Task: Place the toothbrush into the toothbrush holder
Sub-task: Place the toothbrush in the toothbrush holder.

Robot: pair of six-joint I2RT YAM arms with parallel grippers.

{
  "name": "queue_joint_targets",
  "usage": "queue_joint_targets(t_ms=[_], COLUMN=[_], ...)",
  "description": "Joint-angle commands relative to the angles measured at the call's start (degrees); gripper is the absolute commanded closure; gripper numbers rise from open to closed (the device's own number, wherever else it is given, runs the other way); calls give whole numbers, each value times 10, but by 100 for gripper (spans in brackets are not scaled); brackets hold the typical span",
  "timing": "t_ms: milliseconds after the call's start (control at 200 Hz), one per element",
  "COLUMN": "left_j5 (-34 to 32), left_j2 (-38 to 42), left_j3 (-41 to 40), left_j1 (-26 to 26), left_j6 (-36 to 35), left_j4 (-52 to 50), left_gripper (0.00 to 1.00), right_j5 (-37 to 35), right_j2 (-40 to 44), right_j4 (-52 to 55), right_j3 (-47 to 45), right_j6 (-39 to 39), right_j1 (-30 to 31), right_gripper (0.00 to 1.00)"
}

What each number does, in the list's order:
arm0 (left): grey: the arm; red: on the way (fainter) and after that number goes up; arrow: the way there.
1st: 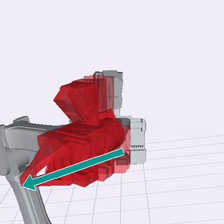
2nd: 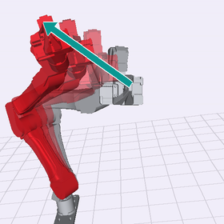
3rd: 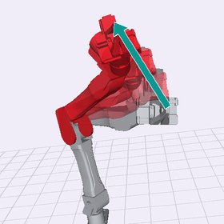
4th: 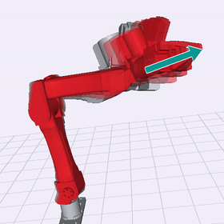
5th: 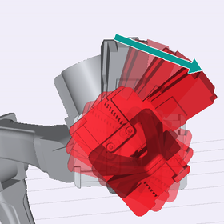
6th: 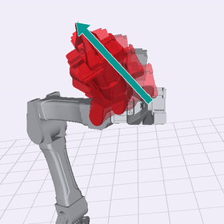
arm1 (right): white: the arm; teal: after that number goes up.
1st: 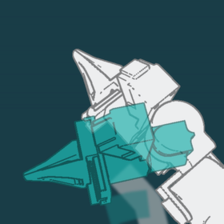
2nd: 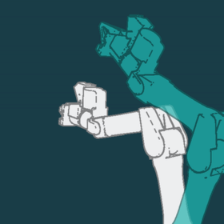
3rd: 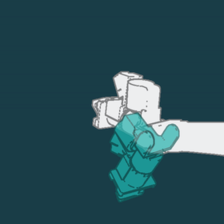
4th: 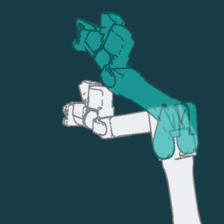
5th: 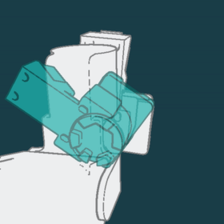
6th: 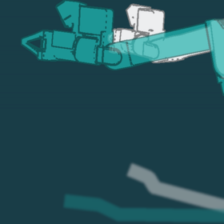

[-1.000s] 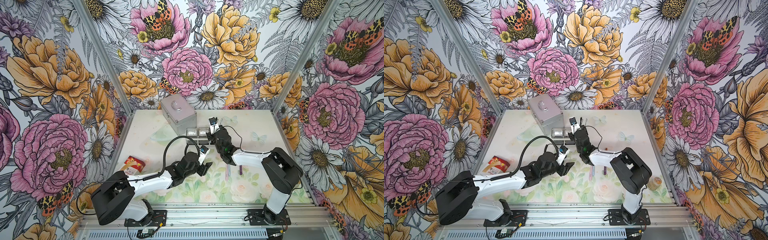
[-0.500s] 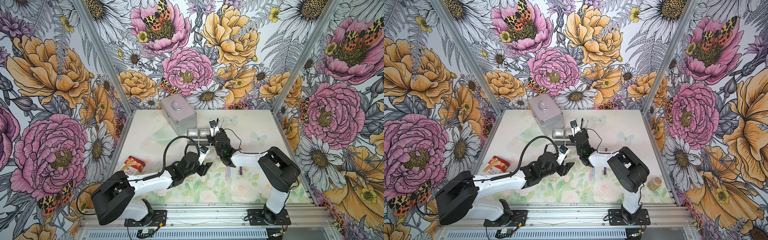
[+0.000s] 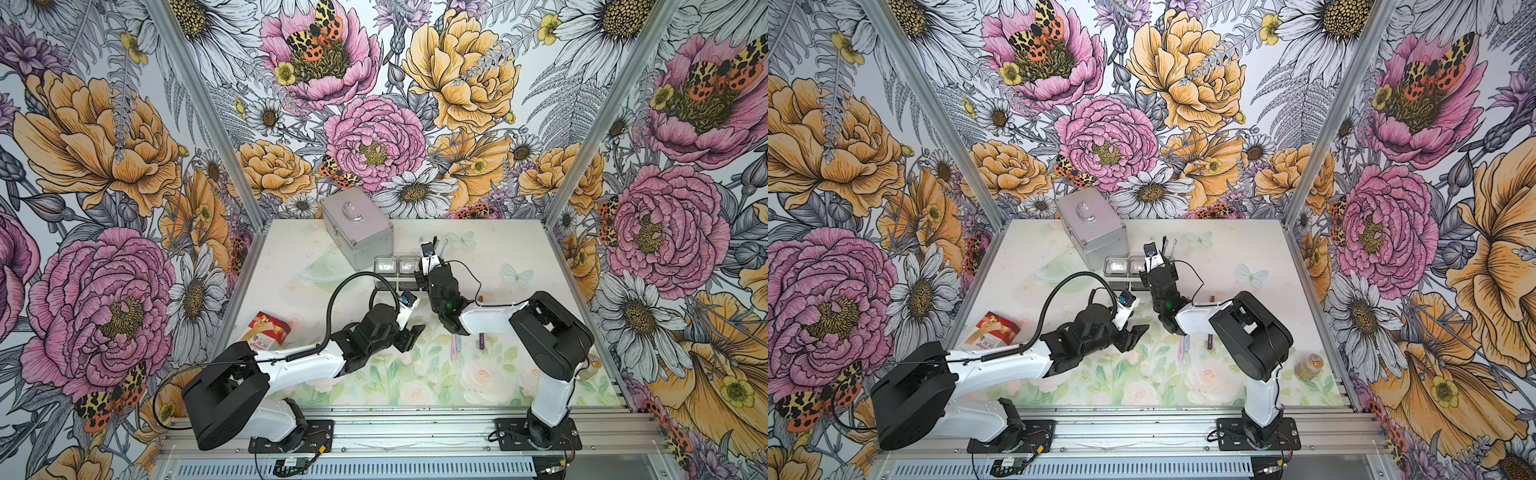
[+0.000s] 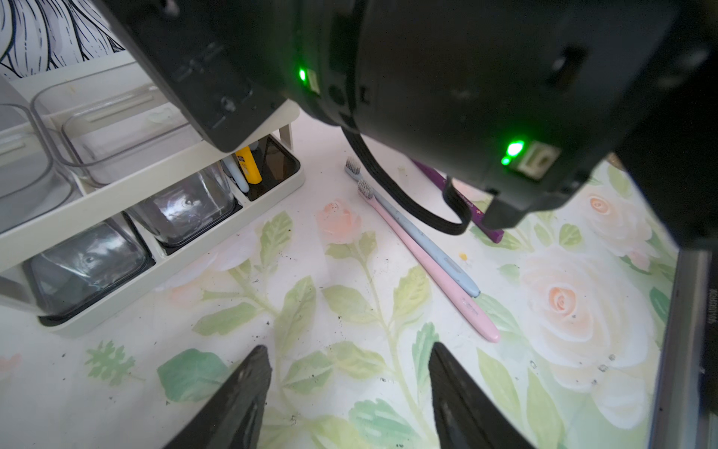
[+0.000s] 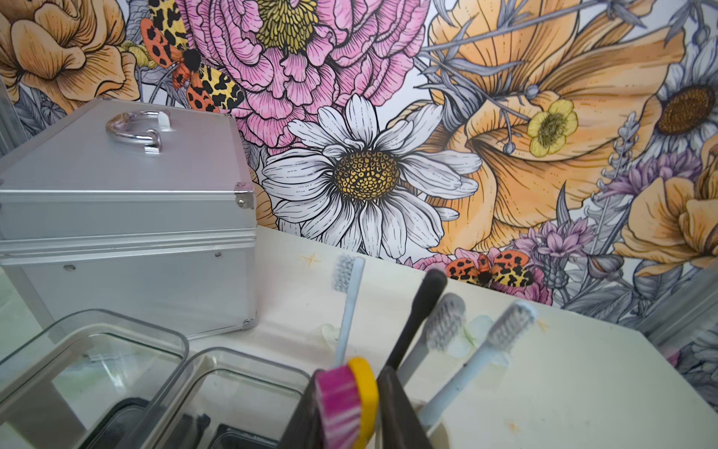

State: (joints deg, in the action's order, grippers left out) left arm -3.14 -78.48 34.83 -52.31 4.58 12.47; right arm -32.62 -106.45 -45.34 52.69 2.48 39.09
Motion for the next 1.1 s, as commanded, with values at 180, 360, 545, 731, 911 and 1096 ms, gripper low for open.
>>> queue_joint_targets(t_ms=[180, 360, 545, 731, 911, 1096], left_j5=[15, 16, 16, 34, 28, -9], left_j2=[9, 10, 3, 4, 3, -20], left_j3=[2, 3, 6, 13, 23, 91], left_j1=[5, 5, 3, 0, -11, -36], left_j6=[13, 14, 16, 24, 21, 36], left_j4=[5, 6, 8, 8, 2, -71], left_gripper=[33, 33, 33, 33, 32, 32], right_j5=[-21, -21, -29, -57, -73, -107], right_j2=[19, 39, 59, 100, 144, 213], right_j4=[-10, -9, -9, -7, -2, 23], right_j3=[-10, -19, -28, -42, -51, -75], right_j6=[-12, 2, 7, 7, 17, 7], right_j1=[2, 2, 2, 2, 1, -5], right_gripper=[51, 45, 37, 33, 31, 31])
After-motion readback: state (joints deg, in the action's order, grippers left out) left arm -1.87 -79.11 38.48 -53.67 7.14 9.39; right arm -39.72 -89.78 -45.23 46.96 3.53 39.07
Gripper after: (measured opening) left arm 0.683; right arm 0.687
